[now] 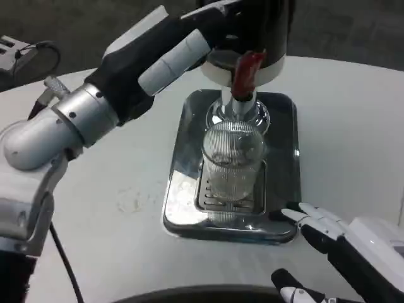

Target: Grasp the cup under the faucet to collect the drink, then remove the cup.

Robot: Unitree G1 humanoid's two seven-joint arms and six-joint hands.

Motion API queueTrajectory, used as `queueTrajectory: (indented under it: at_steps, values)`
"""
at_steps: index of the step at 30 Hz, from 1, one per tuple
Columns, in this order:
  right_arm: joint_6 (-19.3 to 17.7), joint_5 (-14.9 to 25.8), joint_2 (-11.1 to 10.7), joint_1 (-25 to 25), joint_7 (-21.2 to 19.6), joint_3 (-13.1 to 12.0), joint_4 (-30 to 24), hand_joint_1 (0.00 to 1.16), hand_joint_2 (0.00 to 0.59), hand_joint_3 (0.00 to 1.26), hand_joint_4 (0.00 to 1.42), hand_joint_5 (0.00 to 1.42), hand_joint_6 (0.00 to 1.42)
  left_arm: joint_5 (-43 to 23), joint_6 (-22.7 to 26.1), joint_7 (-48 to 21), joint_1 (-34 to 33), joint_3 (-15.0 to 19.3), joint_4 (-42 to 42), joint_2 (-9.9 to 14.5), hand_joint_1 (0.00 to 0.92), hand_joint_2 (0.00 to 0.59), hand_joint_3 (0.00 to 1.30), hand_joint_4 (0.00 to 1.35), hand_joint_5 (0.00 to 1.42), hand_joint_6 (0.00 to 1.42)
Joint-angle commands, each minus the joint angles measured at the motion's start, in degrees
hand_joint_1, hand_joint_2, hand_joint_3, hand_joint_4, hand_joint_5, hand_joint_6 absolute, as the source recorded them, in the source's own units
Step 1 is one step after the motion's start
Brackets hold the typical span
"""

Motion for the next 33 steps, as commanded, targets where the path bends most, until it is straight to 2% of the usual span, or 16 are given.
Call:
queueTrajectory:
  at_steps: [1,7,15,21,28,33]
  values:
    - [-0.21,0.51,-0.08,0.62,-0.35,-1.13,-0.36,0.32,0.463,0.14,0.05,0.05,0.08,1.66,-0.54,-1.71,-1.46,-1.84,2.99,-1.67,0.000,0.015,0.16,0.12,0.25,0.24]
    - [-0.19,1.14,-0.01,0.98,-0.33,-1.68,-0.16,0.32,0.463,0.14,0.05,0.05,0.08,3.36,-1.48,-2.55,-2.90,-2.43,5.55,-2.80,0.000,0.013,0.16,0.12,0.25,0.24]
    - [0.34,1.60,0.00,0.65,-0.21,-1.97,0.23,0.32,0.463,0.14,0.05,0.05,0.08,5.36,-2.41,-5.18,-3.86,-3.55,8.69,-2.59,0.000,0.017,0.17,0.12,0.25,0.25]
    - [1.03,1.81,0.14,0.00,-0.13,-1.62,0.43,0.32,0.463,0.14,0.05,0.05,0.08,8.40,-5.06,-7.42,-4.79,-5.51,10.20,-1.51,0.000,0.018,0.17,0.12,0.25,0.25]
    - [2.78,2.41,0.46,-2.13,-0.08,-0.97,1.41,0.32,0.463,0.14,0.05,0.05,0.08,12.95,-10.36,-8.02,-5.61,-7.55,13.44,-0.56,0.000,0.018,0.18,0.12,0.25,0.25]
    - [6.05,4.11,1.84,-3.08,-0.01,-0.87,2.35,0.32,0.463,0.15,0.05,0.05,0.08,14.54,-13.24,-7.67,-5.52,-8.14,14.41,-0.18,0.000,0.018,0.18,0.12,0.25,0.25]
